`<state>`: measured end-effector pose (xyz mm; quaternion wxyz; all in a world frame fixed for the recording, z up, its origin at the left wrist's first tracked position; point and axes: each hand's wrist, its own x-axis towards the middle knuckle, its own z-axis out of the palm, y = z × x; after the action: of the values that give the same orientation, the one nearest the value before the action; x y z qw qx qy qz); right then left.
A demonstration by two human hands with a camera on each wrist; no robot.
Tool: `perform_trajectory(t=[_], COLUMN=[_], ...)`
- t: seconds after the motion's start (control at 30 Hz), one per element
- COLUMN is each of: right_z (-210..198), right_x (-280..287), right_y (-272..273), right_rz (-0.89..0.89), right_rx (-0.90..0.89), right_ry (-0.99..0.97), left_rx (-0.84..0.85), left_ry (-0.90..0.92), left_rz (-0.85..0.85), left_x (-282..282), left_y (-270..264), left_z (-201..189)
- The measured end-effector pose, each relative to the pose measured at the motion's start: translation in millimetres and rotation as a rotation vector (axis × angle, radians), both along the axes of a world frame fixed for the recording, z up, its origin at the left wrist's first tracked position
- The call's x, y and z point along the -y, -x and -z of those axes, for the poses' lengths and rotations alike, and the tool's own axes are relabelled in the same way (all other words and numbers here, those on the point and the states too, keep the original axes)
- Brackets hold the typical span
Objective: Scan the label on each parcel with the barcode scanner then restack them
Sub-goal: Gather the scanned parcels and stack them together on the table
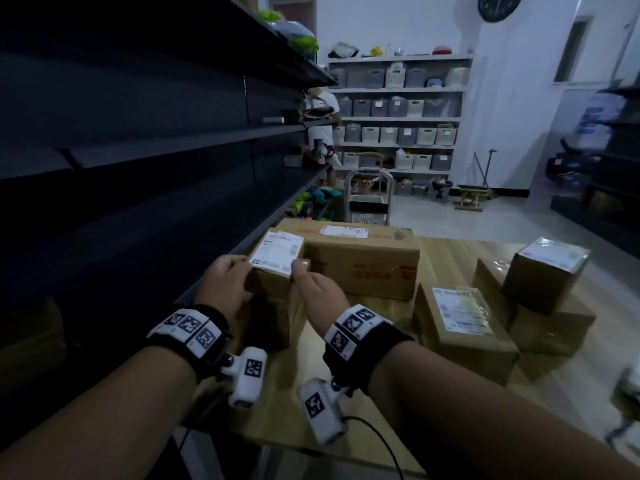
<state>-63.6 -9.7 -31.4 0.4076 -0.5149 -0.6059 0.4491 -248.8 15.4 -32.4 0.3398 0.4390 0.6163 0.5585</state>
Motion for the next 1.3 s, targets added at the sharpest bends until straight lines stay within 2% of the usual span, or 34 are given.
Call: perform_trajectory(t=[0.2, 0.37, 0.5, 0.6, 0.77, 0.87, 0.97, 1.1, 1.2, 1.3], right_z=[-13.2, -8.4, -4.5, -1.5, 8.7, 21.0, 31.9, 33.5, 34.2, 38.9], right_x=[-23.7, -32.8, -32.7, -26.2, -4.2, 10.9, 31.7, 57.5, 71.5, 82.8], right_y=[29.7, 31.7, 21.8, 5.6, -38.8, -75.4, -117.9, -177.3, -217.3, -242.5], right_rz=[-0.048, -0.036, -0.001, 0.049, 0.132, 0.238, 0.387, 0.568, 0.703, 0.797], right_rx=[0.165, 0.196, 0.118, 0.027, -0.164, -0.318, -0.482, -0.438, -0.321, -0.289], right_ry=[0.035, 0.038, 0.030, -0.040, -0.062, -0.052, -0.051, -0.101, -0.133, -0.144], left_rx=[-0.106, -0.223, -0.180, -0.136, -0.071, 0.015, 0.059, 0.028, 0.041, 0.065], left_ry=[0.094, 0.105, 0.059, -0.056, -0.205, -0.200, -0.159, -0.053, 0.021, 0.087], left_rz=[0.004, 0.002, -0.076, -0.150, -0.128, -0.024, 0.088, 0.260, 0.333, 0.395], left_x=[-27.6, -42.0, -35.0, -14.6, 33.5, 54.8, 66.2, 75.6, 76.5, 77.7], left_y=[32.2, 35.8, 31.6, 21.3, -24.9, -63.7, -108.6, -165.6, -199.6, -227.8], left_z=[7.7, 16.2, 20.1, 13.6, -6.1, -4.5, 12.7, 35.1, 43.2, 43.2])
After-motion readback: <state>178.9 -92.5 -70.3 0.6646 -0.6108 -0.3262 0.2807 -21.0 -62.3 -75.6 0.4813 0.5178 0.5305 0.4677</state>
